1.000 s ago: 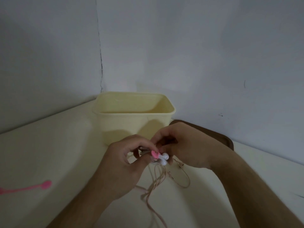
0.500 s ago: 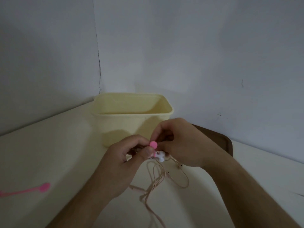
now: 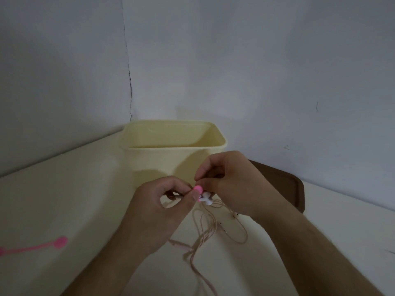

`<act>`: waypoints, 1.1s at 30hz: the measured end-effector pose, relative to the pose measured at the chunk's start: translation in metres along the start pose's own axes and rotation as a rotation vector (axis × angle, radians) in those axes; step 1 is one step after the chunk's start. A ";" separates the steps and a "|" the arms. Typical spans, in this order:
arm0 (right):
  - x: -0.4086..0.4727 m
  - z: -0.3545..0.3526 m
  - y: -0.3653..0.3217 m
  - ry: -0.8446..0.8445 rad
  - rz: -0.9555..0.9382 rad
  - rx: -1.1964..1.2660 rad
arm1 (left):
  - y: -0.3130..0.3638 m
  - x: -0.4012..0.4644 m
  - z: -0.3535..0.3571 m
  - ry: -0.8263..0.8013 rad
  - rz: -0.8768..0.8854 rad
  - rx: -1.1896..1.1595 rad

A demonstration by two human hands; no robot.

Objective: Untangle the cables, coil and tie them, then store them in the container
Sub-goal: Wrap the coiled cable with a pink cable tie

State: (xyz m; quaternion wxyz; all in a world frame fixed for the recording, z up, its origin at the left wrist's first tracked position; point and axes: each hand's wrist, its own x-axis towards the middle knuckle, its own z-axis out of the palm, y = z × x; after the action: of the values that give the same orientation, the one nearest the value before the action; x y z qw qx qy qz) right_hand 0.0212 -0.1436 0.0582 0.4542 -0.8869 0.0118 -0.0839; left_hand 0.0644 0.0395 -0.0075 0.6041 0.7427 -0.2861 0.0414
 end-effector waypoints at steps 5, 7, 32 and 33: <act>-0.001 0.000 0.001 -0.016 0.008 0.039 | 0.002 0.000 0.001 0.034 -0.016 0.007; 0.000 0.001 0.000 -0.018 0.003 0.052 | 0.001 -0.001 0.001 0.049 -0.027 0.003; -0.005 -0.018 -0.012 0.405 -0.016 0.079 | 0.007 0.009 -0.010 0.368 -0.119 0.269; -0.005 -0.019 -0.015 0.439 -0.034 0.077 | 0.007 0.006 -0.010 0.380 -0.111 0.270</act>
State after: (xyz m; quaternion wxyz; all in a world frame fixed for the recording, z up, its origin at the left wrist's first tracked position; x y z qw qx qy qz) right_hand 0.0124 -0.1497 0.0807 0.4728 -0.8293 0.0921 -0.2832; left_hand 0.0685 0.0455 0.0032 0.5437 0.8101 -0.1179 0.1853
